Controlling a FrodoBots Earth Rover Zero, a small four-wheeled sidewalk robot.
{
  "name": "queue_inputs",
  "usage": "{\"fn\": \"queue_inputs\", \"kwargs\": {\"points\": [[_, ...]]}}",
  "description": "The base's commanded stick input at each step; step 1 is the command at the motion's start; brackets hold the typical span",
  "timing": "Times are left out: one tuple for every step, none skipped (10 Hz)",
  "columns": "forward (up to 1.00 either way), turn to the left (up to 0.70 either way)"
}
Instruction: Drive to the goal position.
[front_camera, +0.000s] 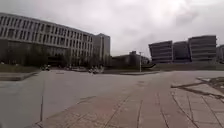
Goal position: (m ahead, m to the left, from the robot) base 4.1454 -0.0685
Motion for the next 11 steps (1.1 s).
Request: {"fn": "queue_inputs", "kwargs": {"points": [[0.7,0.35],[0.7,0.35],[0.7,0.16],[0.7,0.0],[0.7,0.0],[0.7,0.0],[0.7,0.0],[0.7,0.0],[0.7,0.0],[0.7,0.0],[0.7,0.0]]}}
